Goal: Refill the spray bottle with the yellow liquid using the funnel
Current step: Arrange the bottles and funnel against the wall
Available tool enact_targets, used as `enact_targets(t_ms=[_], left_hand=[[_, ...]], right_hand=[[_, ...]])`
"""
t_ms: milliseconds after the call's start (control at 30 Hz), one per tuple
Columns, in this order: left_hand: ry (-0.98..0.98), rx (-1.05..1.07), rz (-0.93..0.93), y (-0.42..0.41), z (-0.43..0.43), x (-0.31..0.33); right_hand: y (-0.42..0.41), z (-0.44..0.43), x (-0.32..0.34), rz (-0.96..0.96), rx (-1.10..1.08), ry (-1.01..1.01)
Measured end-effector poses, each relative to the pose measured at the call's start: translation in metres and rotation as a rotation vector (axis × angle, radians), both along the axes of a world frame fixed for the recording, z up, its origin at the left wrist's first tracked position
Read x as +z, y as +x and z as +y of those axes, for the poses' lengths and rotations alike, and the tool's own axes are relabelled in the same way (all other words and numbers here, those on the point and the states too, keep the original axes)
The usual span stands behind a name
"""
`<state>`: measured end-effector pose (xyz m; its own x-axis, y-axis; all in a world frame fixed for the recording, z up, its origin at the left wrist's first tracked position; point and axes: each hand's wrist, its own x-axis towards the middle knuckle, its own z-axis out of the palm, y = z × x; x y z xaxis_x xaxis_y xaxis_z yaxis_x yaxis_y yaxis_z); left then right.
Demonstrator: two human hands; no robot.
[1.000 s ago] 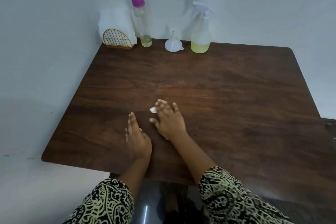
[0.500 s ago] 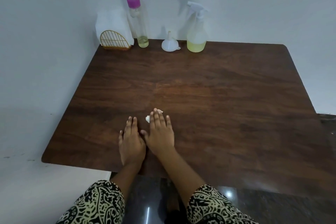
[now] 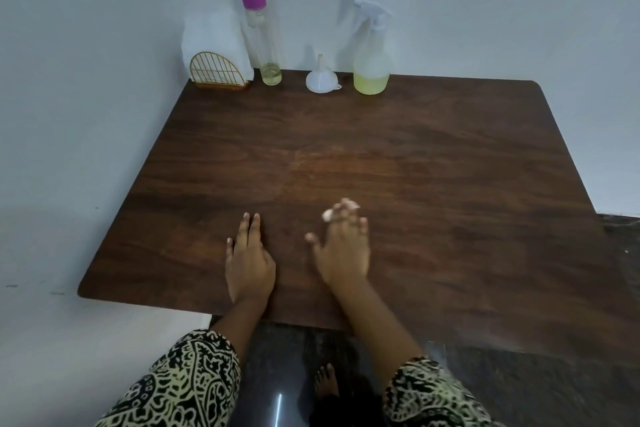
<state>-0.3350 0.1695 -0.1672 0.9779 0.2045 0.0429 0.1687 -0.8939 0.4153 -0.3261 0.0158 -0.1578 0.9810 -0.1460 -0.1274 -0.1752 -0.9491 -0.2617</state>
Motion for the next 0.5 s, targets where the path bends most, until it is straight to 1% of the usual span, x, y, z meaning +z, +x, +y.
enact_targets(t_ms=[67, 100, 167, 233, 300, 367, 433, 467, 500], left_hand=[[-0.028, 0.002, -0.011, -0.001, 0.001, 0.001], [-0.036, 0.004, -0.015, -0.001, 0.001, 0.001], [-0.034, 0.007, -0.027, -0.002, 0.002, 0.000], [-0.028, 0.003, -0.030, -0.002, 0.001, 0.000], [-0.018, 0.001, -0.025, -0.003, 0.000, 0.000], [0.006, -0.001, -0.016, -0.005, -0.002, 0.001], [0.041, -0.003, 0.004, -0.010, -0.006, 0.001], [0.055, -0.003, 0.015, -0.013, -0.009, 0.001], [0.061, 0.000, 0.025, -0.018, -0.013, 0.000]], right_hand=[[-0.015, 0.036, -0.002, -0.008, 0.243, -0.042], [-0.023, 0.043, -0.003, 0.003, 0.297, -0.063], [-0.030, 0.028, 0.002, 0.022, 0.319, -0.127], [-0.034, -0.014, 0.001, 0.013, 0.199, -0.130], [-0.041, -0.069, 0.000, -0.014, -0.040, -0.143], [-0.055, -0.111, 0.005, 0.022, -0.226, -0.145], [-0.064, -0.114, 0.005, 0.038, -0.304, -0.109], [-0.066, -0.102, 0.005, 0.010, -0.302, -0.082], [-0.066, -0.084, 0.004, -0.013, -0.241, -0.050]])
